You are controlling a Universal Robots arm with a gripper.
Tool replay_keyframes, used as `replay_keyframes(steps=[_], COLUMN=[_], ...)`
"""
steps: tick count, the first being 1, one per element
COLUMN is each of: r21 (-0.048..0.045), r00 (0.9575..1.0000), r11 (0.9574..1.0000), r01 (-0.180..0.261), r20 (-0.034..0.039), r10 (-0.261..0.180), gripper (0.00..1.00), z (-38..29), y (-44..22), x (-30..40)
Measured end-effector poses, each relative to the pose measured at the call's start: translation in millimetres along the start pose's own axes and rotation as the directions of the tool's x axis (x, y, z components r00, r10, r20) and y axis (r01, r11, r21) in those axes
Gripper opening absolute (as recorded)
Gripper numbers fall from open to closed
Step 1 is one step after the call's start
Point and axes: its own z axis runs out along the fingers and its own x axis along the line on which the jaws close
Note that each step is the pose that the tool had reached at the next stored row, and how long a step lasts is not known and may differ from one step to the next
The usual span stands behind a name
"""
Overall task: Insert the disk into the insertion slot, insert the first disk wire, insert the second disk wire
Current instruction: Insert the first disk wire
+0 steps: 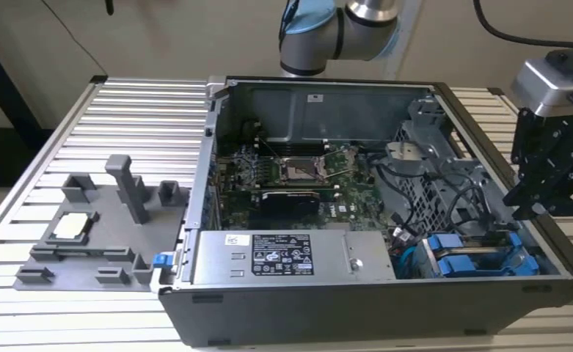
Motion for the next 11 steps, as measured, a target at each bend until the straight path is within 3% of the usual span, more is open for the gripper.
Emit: replay_keyframes(steps=[2, 3, 6, 10, 11], r21=[0.0, 0.0001, 0.0003, -0.0001, -0.0043], r00=[1.0, 1.0, 0.9984, 0.9915, 0.9907], r11=[1.0, 1.0, 1.0, 1.0, 1.0], r01=[0.0, 0.0, -0.003, -0.007, -0.007], r20=[0.0001, 0.005, 0.0569, 0.1298, 0.136], r10=[0.0, 0.0, 0.003, 0.006, 0.007], gripper=[0.27, 0.27, 0.27, 0.27, 0.27], z=[0.0, -0.2, -0.2, -0.2, -0.2], y=[0.0, 0.0, 0.0, 0.1, 0.1], x=[0.0, 0.1, 0.8, 1.8, 1.8])
